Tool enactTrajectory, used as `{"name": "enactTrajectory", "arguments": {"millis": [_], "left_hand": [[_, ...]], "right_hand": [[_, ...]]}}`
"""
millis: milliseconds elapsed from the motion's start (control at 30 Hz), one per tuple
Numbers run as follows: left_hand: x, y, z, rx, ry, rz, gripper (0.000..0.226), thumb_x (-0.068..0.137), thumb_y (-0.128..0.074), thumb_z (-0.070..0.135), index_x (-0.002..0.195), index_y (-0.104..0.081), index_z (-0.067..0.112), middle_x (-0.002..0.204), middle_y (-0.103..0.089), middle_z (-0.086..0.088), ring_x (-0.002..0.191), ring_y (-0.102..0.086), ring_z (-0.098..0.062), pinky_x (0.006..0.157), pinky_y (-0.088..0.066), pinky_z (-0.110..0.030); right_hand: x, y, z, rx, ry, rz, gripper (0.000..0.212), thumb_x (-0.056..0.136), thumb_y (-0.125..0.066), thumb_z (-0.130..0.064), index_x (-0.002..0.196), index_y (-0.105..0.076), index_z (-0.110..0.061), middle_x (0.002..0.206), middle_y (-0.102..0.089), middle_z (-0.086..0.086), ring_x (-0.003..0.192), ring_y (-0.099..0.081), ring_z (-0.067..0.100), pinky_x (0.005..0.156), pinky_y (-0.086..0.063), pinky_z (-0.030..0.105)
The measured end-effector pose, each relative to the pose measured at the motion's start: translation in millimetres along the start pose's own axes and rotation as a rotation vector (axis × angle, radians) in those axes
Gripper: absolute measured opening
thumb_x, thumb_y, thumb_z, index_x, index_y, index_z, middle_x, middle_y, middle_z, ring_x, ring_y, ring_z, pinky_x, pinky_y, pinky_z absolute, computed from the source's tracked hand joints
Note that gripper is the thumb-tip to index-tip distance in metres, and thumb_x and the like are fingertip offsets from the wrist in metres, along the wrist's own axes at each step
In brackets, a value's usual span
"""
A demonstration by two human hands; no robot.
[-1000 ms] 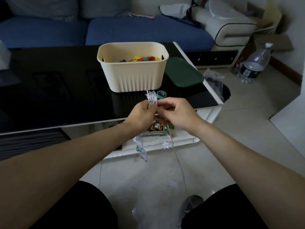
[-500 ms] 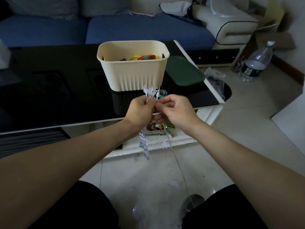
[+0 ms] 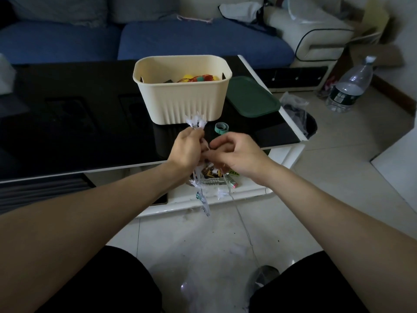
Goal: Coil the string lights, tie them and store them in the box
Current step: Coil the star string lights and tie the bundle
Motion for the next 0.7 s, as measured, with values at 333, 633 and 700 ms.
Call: {"name": "enactTrajectory", "arguments": {"millis": [333,633,700], "left_hand": [[6,14,18,-0.219,0.021,0.028,0.019,0.104,-0.033,0.011,0.095,-0.048,0.004,0.057,-0.056,-0.008,0.052,-0.062,-0.026,0.061,-0.058,-0.039],[6,20,28,-0.210,-0.003,0.040,0.028,0.106,-0.031,0.018,0.080,-0.039,0.018,0.055,-0.031,0.003,0.043,-0.024,-0.010,0.042,-0.020,-0.024],[7,24,30,-0.184,-0.036,0.102,0.025,0.107,-0.031,0.018,0.085,-0.044,0.016,0.055,-0.034,0.004,0.043,-0.027,-0.009,0.042,-0.022,-0.024]], "right_hand": [[0,8,25,-0.388,-0.161,-0.289,0.030,0.093,-0.065,-0.049,0.075,-0.065,-0.025,0.086,-0.070,0.009,0.083,-0.066,0.033,0.075,-0.056,0.050],[4,26,49,-0.304,-0.320,-0.434,0.017,0.094,-0.068,-0.013,0.109,-0.061,-0.012,0.089,-0.068,0.007,0.065,-0.065,0.013,0.064,-0.055,0.028],[5,34,58,-0.375,-0.366,-0.450,0.008,0.096,-0.066,-0.015,0.103,-0.065,-0.012,0.085,-0.069,0.005,0.063,-0.062,0.009,0.065,-0.053,0.025]]}}
Point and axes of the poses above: each hand's wrist, its own x-axis towards the middle knuckle, its own y-axis out of the back of the hand, z = x × y, the point moved 1 cm from there along x, towards the middle knuckle
